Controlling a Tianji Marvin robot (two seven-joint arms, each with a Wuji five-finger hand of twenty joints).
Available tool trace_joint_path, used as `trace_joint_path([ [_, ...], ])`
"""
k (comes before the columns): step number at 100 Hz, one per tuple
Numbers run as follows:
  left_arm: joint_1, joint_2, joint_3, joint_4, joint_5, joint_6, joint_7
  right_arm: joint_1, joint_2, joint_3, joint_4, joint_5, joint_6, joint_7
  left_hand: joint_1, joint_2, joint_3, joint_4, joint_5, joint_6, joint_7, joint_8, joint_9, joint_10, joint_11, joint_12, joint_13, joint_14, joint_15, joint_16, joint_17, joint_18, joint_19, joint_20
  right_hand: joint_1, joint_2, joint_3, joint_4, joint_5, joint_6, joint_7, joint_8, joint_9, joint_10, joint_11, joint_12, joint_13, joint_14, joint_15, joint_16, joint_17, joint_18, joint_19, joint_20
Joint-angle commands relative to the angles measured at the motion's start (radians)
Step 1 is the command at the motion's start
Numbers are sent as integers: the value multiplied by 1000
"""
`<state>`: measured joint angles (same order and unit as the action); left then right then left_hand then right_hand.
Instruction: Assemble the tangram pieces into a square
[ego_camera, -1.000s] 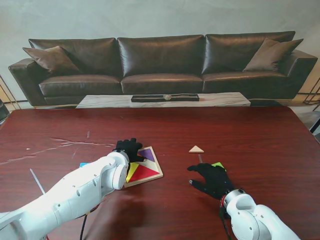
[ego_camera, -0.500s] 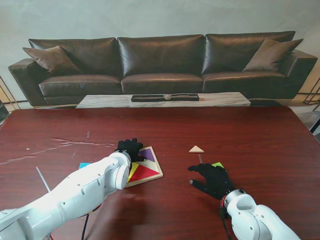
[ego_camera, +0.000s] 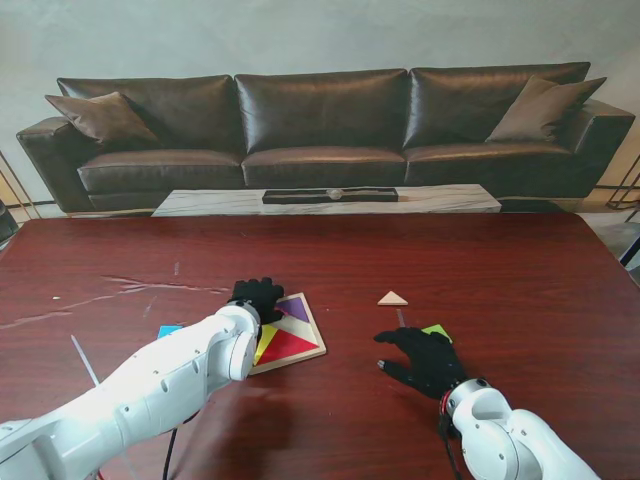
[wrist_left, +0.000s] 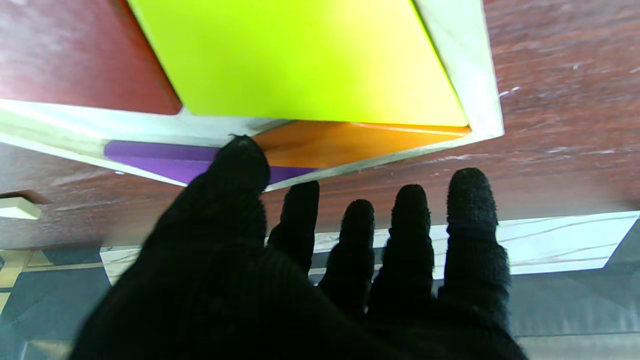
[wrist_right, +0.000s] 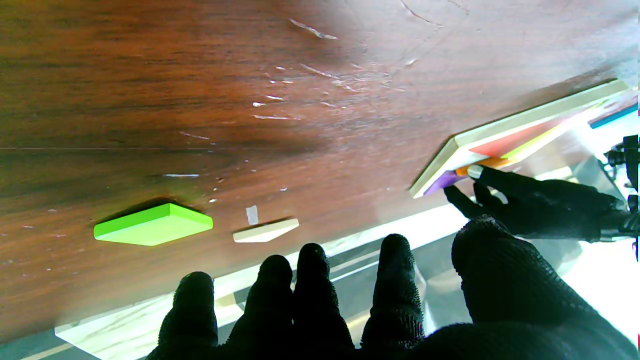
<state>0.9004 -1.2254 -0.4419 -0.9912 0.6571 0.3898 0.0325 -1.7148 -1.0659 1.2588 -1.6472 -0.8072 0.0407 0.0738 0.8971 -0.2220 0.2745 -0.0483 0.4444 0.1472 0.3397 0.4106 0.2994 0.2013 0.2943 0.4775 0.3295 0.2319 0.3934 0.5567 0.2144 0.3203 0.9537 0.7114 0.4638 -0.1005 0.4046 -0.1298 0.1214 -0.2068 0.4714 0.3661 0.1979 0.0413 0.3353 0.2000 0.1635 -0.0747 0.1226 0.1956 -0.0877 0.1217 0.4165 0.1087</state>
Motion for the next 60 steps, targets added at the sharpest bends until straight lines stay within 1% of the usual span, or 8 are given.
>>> trace_joint_path([
  [1, 4, 8, -2, -12, 3, -2, -9, -3, -2, -5, -1, -3, -2, 0, 35, -25, 50, 16, 26, -12, 43, 11, 19, 10, 13, 0, 20, -5, 18, 4, 0, 0, 13, -1, 23, 18, -12, 18, -35, -30, -16, 8, -18, -6, -23, -10, -8, -6, -11, 9, -7, 8, -20, 23],
  [17, 9, 15, -5, -24, 12, -3, -17, -1, -2, -8, 1, -1, -2, -1, 26, -34, 71, 13, 20, -11, 50, 8, 18, 11, 16, -1, 19, -7, 17, 2, -2, -3, 11, -3, 23, 18, -11, 18, -34, -29, -16, 9, -18, -7, -24, -10, -8, -6, -11, 9, -7, 8, -21, 24],
  [30, 16, 19, -16, -36, 12, -7, -19, -2, -2, -10, 0, 0, 1, 0, -15, -29, 60, 7, 9, -8, 44, 2, 7, 12, 10, -4, 2, -4, 9, -1, -16, -3, 0, -8, 23, 18, -11, 18, -34, -28, -15, 9, -19, -7, -25, -11, -9, -6, -11, 8, -7, 7, -22, 24],
  [49, 34, 30, -42, -72, 36, -10, -12, -1, -2, -11, 1, 0, 0, -2, -74, -8, 14, 4, -12, -2, 16, -10, -22, 20, -13, -12, -30, 1, -12, -9, -44, -1, -21, -14, 24, 18, -11, 18, -35, -28, -15, 10, -18, -6, -25, -11, -9, -6, -11, 8, -7, 7, -23, 24],
  [50, 35, 31, -45, -74, 38, -11, -11, -1, -2, -11, 1, -1, 0, -2, -65, -4, -7, 11, -9, -2, 6, -13, -22, 19, -18, -12, -31, 1, -16, -10, -44, 0, -24, -12, 24, 18, -11, 18, -34, -28, -15, 10, -18, -6, -25, -11, -9, -6, -11, 8, -7, 7, -23, 24],
  [52, 38, 32, -49, -79, 41, -11, -8, -1, -2, -11, 1, -1, 0, -2, -61, 2, -25, 15, -10, -1, -3, -14, -23, 21, -21, -12, -33, 1, -19, -10, -47, 0, -28, -11, 23, 18, -11, 18, -34, -28, -15, 10, -18, -7, -25, -11, -9, -7, -11, 8, -7, 7, -23, 25],
  [60, 52, 38, -69, -102, 63, -11, 7, 0, -2, -12, 2, -1, -2, -4, -75, 13, -49, 15, -22, 2, -13, -16, -32, 22, -27, -13, -41, 1, -24, -10, -52, -1, -32, -10, 24, 17, -11, 18, -34, -29, -15, 9, -18, -5, -25, -11, -9, -6, -11, 8, -7, 7, -24, 25],
])
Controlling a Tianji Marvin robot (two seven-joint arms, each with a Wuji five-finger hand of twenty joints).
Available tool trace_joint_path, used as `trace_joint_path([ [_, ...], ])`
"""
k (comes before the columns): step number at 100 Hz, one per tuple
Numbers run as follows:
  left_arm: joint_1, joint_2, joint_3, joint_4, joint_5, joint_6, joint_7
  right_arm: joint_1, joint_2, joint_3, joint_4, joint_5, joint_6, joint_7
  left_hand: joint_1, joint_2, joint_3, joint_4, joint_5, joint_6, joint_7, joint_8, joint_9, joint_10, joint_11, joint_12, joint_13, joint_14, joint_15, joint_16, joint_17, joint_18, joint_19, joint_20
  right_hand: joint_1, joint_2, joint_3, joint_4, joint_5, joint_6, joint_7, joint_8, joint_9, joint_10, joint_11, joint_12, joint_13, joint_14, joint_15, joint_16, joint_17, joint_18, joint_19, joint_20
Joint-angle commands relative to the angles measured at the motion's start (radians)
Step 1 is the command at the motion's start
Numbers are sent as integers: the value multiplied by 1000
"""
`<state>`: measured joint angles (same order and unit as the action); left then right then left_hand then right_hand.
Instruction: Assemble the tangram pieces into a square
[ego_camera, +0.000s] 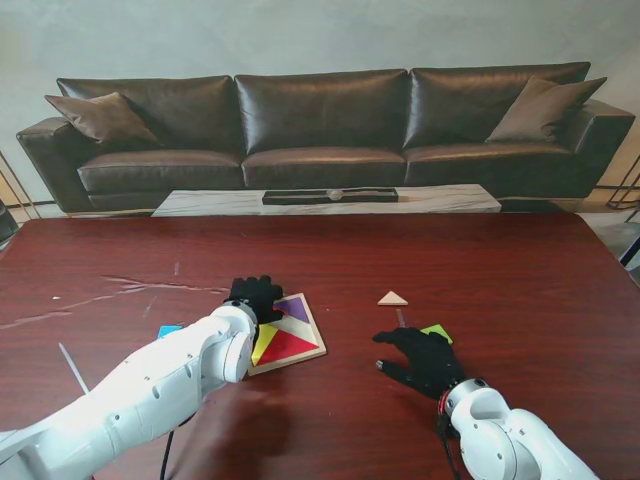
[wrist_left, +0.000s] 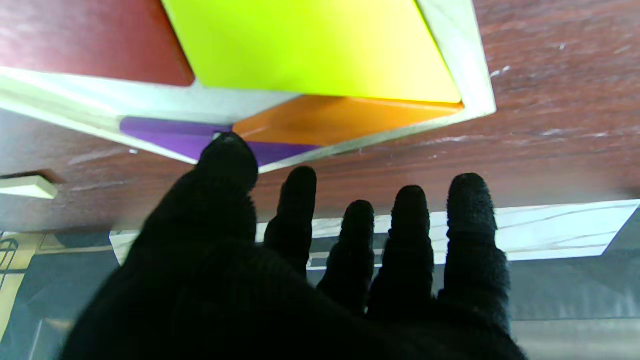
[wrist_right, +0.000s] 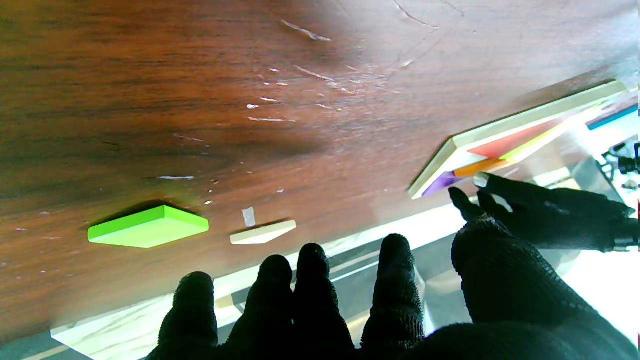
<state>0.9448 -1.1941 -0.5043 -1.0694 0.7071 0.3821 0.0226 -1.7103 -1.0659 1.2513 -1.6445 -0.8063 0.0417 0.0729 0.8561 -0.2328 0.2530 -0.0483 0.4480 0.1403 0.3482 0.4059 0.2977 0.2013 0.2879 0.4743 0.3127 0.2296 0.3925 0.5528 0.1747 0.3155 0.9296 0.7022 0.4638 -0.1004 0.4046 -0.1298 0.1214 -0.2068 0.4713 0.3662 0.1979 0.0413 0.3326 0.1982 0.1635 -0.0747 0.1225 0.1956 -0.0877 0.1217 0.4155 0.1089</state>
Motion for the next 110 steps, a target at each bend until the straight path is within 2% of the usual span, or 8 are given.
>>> trace_joint_path([
  [1, 9, 7, -9, -26, 17, -4, 19, -4, -2, -5, 0, -2, -3, -4, -35, 24, -30, 15, -24, 9, -21, -11, -30, 22, -20, -10, -24, 3, -23, -6, -12, 4, -8, -1, 24, 18, -11, 18, -34, -29, -15, 9, -19, -6, -23, -9, -9, -6, -11, 8, -7, 7, -23, 25],
  [17, 45, 22, -58, -86, 72, 3, 46, -6, -2, -4, -1, -5, -6, -7, -43, 36, -58, 17, -24, 7, -32, -11, -31, 22, -27, -10, -25, 6, -28, -7, -17, 6, -13, 0, 24, 17, -11, 18, -34, -29, -15, 10, -18, -7, -22, -9, -8, -5, -11, 8, -6, 7, -23, 26],
  [33, 102, 49, -125, -182, 146, 24, 37, -8, -3, -2, -1, -10, -12, -13, -39, 54, -85, 21, -25, 6, -41, -9, -29, 21, -33, -10, -26, 5, -35, -7, -18, 5, -17, 1, 24, 16, -10, 18, -35, -30, -16, 9, -18, -7, -21, -8, -10, -7, -11, 8, -6, 7, -24, 26],
  [38, 125, 60, -150, -217, 174, 29, 25, -9, -3, -1, -1, -11, -15, -16, -37, 62, -94, 22, -29, 6, -46, -9, -29, 19, -36, -10, -29, 7, -39, -9, -19, 3, -20, 0, 24, 15, -10, 18, -35, -30, -17, 9, -19, -8, -22, -9, -10, -6, -11, 8, -6, 7, -24, 27],
  [42, 144, 69, -172, -247, 197, 31, 9, -10, -3, -1, -1, -12, -17, -17, 3, 89, -178, 34, -29, 6, -61, 1, -29, 18, -42, -5, -30, 10, -47, -11, -21, 2, -28, 2, 24, 15, -9, 18, -35, -29, -18, 9, -20, -9, -23, -9, -11, -7, -11, 8, -6, 7, -24, 27],
  [70, 306, 118, -329, -443, 354, 57, -119, -12, -3, 0, 1, -16, -29, -24, 16, 141, -213, 36, -57, 9, -95, -6, -50, 16, -66, -15, -55, 15, -94, -41, -42, -12, -91, -33, 21, 9, -7, 18, -35, -28, -21, 8, -18, -10, -25, -10, -11, -7, -11, 8, -5, 6, -24, 28],
  [89, 407, 130, -416, -525, 422, 75, -164, -14, -2, 1, -3, -20, -34, -22, 32, 152, -229, 40, -67, 10, -115, -5, -64, 15, -85, -23, -69, 25, -120, -61, -55, -18, -135, -61, 17, 7, -3, 18, -35, -29, -22, 9, -18, -10, -26, -10, -11, -6, -11, 7, -5, 6, -23, 29],
  [110, 484, 128, -467, -560, 444, 117, -134, -13, -1, 0, -8, -28, -33, -17, 45, 156, -231, 42, -69, 7, -123, -5, -63, 7, -92, -27, -76, 29, -131, -73, -69, -19, -161, -77, 12, 5, -1, 17, -35, -29, -23, 9, -17, -8, -24, -10, -11, -7, -10, 7, -5, 5, -23, 30],
])
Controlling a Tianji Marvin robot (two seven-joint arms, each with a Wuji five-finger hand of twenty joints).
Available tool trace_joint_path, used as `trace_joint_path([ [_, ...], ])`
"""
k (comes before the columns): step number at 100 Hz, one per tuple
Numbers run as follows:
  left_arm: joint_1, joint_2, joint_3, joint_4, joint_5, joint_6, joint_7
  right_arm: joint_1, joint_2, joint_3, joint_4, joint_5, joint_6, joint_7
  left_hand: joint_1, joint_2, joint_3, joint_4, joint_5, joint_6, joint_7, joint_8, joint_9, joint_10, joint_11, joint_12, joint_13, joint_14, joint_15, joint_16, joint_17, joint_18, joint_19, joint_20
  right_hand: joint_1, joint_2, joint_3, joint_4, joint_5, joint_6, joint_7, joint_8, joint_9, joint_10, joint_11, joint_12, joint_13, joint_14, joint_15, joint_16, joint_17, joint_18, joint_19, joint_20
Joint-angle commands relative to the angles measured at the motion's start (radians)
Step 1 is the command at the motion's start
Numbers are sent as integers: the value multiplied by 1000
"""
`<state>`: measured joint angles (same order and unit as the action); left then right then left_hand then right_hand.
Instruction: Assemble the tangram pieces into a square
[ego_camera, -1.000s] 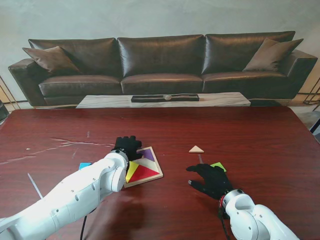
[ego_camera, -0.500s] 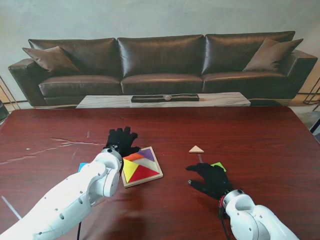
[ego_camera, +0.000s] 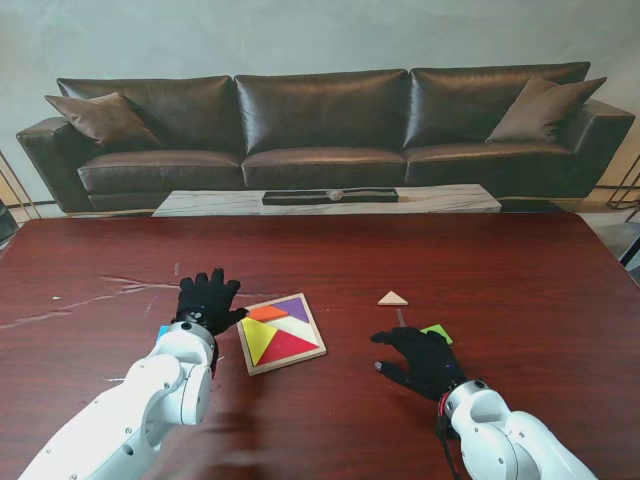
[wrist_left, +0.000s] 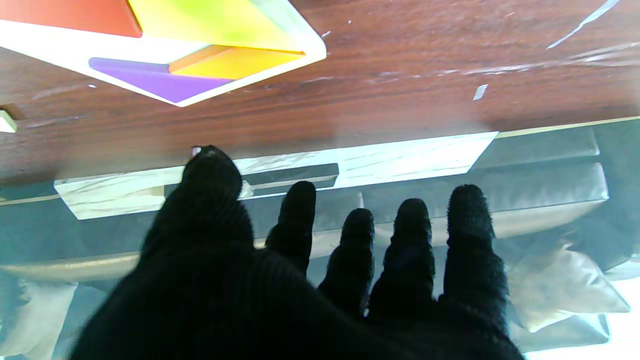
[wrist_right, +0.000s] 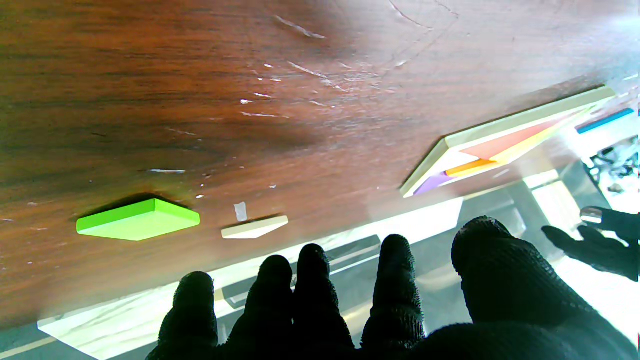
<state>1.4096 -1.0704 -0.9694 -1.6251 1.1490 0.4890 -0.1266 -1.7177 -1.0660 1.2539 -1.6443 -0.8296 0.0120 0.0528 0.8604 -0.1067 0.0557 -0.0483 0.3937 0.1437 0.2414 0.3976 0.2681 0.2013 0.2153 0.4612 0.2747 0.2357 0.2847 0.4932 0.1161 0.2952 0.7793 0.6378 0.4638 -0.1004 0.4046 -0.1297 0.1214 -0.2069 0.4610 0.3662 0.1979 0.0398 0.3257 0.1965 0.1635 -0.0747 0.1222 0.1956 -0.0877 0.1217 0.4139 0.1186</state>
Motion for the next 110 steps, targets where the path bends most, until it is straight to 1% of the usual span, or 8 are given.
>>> trace_joint_path([
  [1, 22, 4, -3, -5, 2, 12, 17, -6, 0, -3, -9, -5, -3, 3, 41, 30, -34, 42, -14, 4, -16, 3, -33, 6, -19, -14, -39, 22, -24, -14, -10, 1, -12, -14, 13, 5, 0, 17, -35, -29, -13, 9, -18, -8, -17, -8, -12, -7, -10, 7, -5, 5, -22, 20],
  [28, 73, 2, -42, -24, -3, 12, 46, 0, 1, -14, -13, -9, 2, 8, 48, 39, -38, 42, -23, -3, -27, 2, -38, 3, -33, -24, -56, 22, -44, -34, -27, -9, -48, -38, 9, 7, 3, 17, -35, -27, -15, 10, -18, -8, -17, -8, -11, -7, -9, 7, -5, 5, -21, 21],
  [38, 85, 4, -59, -26, 3, 12, 37, -1, 0, -15, -14, -11, 0, 5, 69, 41, -30, 44, -30, -13, -34, -1, -33, 1, -41, -35, -57, 23, -51, -47, -28, -23, -65, -52, 8, 7, 4, 17, -35, -28, -15, 11, -18, -8, -16, -7, -11, -8, -9, 7, -5, 5, -21, 21],
  [48, 97, 9, -86, -29, 15, 5, 4, -5, -1, -11, -14, -11, -3, -2, 92, 34, -19, 45, -46, -24, -40, -4, -42, 0, -48, -41, -75, 26, -59, -55, -46, -29, -87, -67, 8, 9, 5, 17, -34, -29, -14, 12, -17, -9, -15, -7, -10, -7, -9, 7, -4, 5, -20, 22],
  [56, 108, 14, -107, -33, 44, 0, -32, -8, -1, -4, -14, -13, -7, -7, 82, 33, -25, 42, -55, -26, -43, -6, -49, 2, -51, -44, -82, 28, -61, -60, -50, -30, -97, -77, 9, 9, 5, 17, -34, -29, -13, 13, -17, -9, -14, -6, -9, -7, -8, 7, -5, 5, -20, 22],
  [77, 124, 18, -137, -27, 64, 29, -81, -14, -3, 10, -8, -7, -14, -17, 72, 14, -29, 44, -80, -33, -55, -12, -50, 20, -75, -64, -76, 56, -75, -80, -55, -6, -118, -99, 10, 9, 7, 17, -33, -30, -10, 14, -17, -9, -11, -5, -9, -8, -7, 7, -5, 4, -19, 22],
  [93, 121, 22, -151, -2, 53, 52, -108, -16, -4, 16, -4, -3, -16, -21, 88, -2, -16, 46, -92, -49, -60, -14, -46, 24, -87, -71, -68, 78, -79, -90, -53, 8, -129, -116, 10, 10, 7, 17, -33, -31, -8, 15, -16, -10, -9, -4, -8, -8, -7, 7, -5, 3, -19, 22],
  [110, 108, 26, -160, 42, 50, 57, -124, -17, -4, 19, -6, 0, -18, -17, 99, -19, -1, 44, -105, -64, -63, -16, -49, 26, -96, -76, -62, 82, -77, -96, -45, 15, -134, -134, 10, 11, 7, 17, -33, -32, -7, 15, -16, -8, -5, -2, -8, -8, -6, 7, -5, 4, -19, 21],
])
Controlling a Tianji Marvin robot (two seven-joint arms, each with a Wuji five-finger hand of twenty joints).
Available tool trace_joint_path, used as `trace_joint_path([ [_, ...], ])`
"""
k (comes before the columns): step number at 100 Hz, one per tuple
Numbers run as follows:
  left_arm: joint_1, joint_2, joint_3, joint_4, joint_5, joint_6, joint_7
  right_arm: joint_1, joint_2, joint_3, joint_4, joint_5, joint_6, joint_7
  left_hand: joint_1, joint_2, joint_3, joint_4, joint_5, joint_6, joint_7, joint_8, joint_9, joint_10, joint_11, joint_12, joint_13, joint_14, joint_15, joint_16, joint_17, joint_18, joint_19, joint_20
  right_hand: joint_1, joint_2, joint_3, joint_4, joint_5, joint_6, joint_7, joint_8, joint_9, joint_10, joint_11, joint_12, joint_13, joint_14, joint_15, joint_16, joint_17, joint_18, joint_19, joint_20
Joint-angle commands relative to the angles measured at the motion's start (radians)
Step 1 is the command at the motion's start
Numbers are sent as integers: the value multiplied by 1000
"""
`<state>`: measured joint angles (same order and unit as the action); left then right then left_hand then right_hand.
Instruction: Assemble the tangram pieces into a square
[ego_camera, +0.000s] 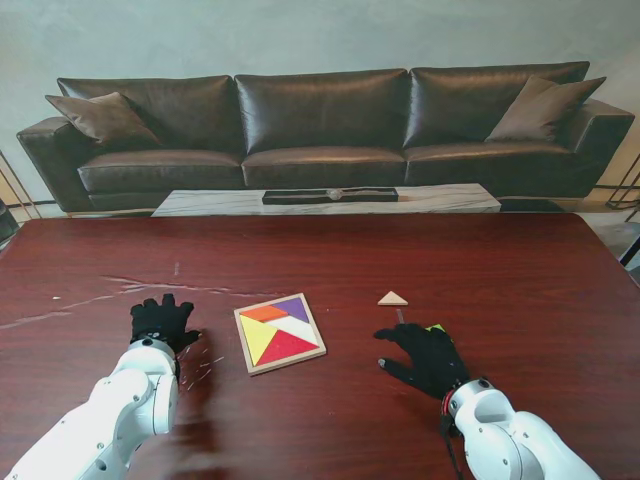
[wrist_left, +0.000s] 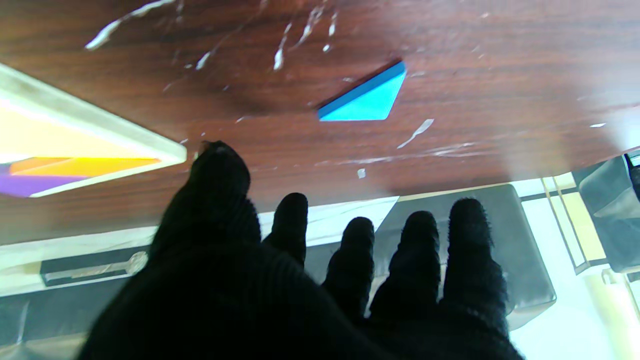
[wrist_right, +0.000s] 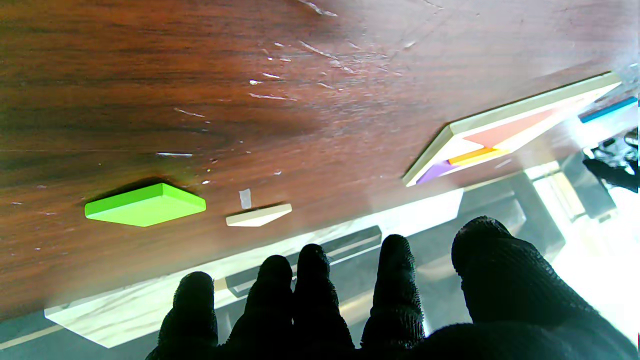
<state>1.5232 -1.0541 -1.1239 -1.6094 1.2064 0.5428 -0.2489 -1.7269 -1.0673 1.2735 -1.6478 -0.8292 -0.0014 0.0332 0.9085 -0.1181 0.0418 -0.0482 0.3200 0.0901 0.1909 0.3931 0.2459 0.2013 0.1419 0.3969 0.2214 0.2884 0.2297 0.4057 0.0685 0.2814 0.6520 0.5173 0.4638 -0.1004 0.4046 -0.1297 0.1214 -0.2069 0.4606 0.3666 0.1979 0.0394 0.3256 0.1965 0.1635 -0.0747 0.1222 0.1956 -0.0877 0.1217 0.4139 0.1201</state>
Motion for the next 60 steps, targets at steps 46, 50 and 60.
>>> trace_joint_path([
  [46, -46, 9, 7, 123, -68, 14, 58, -5, -2, -3, -8, 5, 3, 15, 75, -39, 69, 40, -40, -19, 4, -13, -37, 27, -17, -10, -1, 31, -2, -7, 16, 35, 19, -35, 12, 14, 6, 17, -34, -32, -5, 14, -17, -9, -2, -1, -7, -8, -7, 7, -5, 2, -21, 17],
  [50, -51, 8, 8, 135, -76, 14, 65, -5, -2, -3, -9, 6, 3, 16, 82, -45, 77, 40, -43, -20, 5, -14, -36, 29, -14, -9, 4, 34, 2, -6, 22, 37, 24, -36, 13, 13, 6, 17, -33, -33, -5, 14, -17, -9, -2, -1, -7, -8, -7, 7, -5, 2, -21, 17],
  [60, -66, 8, 12, 161, -97, 13, 75, -6, -1, -3, -11, 4, 6, 21, 55, -78, 186, 24, -52, -24, 24, -27, -37, 37, -2, -9, 17, 42, 19, -8, 44, 35, 70, -73, 12, 15, 5, 17, -34, -32, -5, 14, -17, -10, -2, -1, -8, -8, -7, 7, -4, 3, -21, 17],
])
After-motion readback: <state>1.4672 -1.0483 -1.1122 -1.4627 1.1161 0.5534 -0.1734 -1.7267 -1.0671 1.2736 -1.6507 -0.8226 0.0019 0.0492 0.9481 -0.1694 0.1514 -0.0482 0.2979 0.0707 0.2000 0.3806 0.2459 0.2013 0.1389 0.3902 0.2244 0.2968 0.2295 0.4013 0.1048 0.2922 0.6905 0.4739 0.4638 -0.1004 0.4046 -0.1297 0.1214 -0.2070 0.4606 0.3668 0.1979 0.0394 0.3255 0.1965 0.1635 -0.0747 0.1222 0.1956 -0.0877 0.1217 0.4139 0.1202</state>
